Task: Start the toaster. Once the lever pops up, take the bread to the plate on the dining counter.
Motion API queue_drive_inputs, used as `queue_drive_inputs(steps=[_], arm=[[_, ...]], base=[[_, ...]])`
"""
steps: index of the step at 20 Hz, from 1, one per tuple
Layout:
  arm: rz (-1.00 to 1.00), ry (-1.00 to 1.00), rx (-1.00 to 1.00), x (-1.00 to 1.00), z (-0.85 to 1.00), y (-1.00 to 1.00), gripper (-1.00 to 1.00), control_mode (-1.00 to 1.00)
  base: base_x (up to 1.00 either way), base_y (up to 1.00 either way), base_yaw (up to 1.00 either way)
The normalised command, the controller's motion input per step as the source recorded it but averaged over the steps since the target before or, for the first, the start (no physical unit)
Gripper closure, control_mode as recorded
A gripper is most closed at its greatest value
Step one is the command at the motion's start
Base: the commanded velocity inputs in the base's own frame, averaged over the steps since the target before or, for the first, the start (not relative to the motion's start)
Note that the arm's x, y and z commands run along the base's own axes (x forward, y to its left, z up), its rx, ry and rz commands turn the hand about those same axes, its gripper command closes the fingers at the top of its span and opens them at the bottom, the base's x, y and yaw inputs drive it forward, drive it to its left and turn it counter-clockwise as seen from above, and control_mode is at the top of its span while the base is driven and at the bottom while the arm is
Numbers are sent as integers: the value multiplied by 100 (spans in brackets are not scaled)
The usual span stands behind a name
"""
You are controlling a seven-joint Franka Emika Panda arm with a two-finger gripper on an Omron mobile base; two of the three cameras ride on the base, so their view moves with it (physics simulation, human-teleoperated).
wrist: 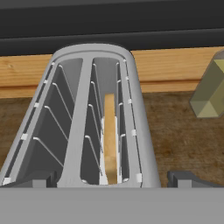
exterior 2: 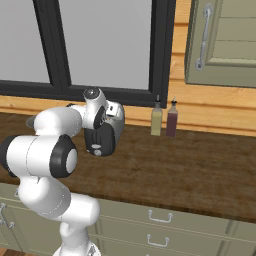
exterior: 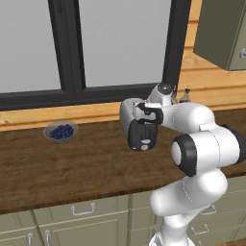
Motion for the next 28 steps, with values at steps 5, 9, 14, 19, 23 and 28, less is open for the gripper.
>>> queue_drive_inputs(steps=[5,9,14,19,23,28], arm=[[0,0,0,0,0,0,-100,-100],[0,0,0,0,0,0,-100,-100],[0,0,0,0,0,0,-100,-100],[0,0,0,0,0,0,-100,-100],[0,0,0,0,0,0,-100,-100],[0,0,0,0,0,0,-100,-100]], base=[[0,0,0],[0,0,0],[0,0,0],[0,0,0],[0,0,0],[0,0,0]])
